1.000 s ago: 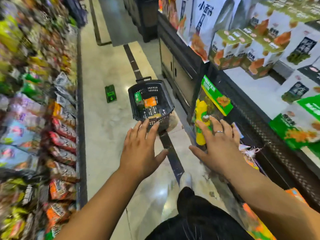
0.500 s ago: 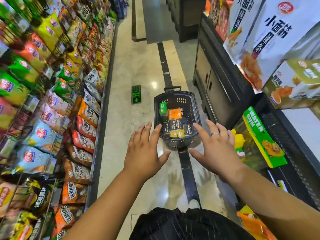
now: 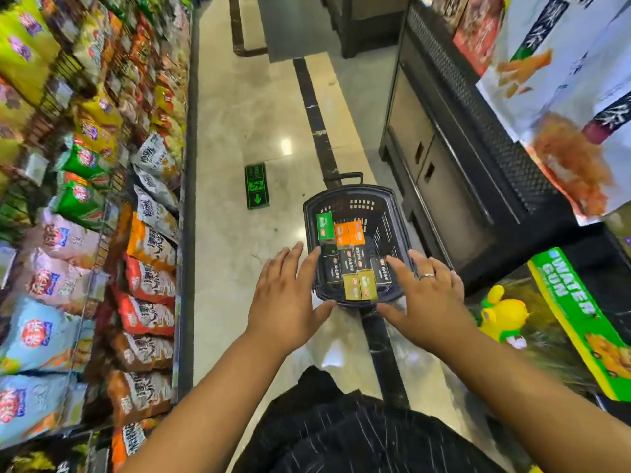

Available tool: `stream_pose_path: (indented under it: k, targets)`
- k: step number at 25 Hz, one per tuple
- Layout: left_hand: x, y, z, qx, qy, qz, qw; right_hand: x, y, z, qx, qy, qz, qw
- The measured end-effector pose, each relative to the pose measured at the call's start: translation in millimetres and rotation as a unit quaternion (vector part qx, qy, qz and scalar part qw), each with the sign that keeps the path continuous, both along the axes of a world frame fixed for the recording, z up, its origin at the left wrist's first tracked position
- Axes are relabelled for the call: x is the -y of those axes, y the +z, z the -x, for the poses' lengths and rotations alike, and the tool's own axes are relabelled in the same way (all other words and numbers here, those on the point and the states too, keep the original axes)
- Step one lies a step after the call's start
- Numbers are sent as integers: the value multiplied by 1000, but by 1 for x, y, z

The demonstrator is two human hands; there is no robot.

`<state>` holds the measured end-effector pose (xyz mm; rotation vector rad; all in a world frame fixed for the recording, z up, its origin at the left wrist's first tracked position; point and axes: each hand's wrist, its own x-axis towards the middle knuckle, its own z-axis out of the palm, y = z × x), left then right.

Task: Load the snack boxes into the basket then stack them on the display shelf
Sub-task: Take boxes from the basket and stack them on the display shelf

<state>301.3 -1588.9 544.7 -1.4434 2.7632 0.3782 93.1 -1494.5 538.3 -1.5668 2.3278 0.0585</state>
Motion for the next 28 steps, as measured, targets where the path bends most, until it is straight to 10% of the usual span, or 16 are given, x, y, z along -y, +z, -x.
stream_pose_path:
  k: [16,28]
  targets:
    - [242,-110,99,73,-120,-108,984,169,-101,49,86,-141,-75,983]
    - [346,-321,194,113,-60,-183,975,245,-287,100,144,-137,-99,975]
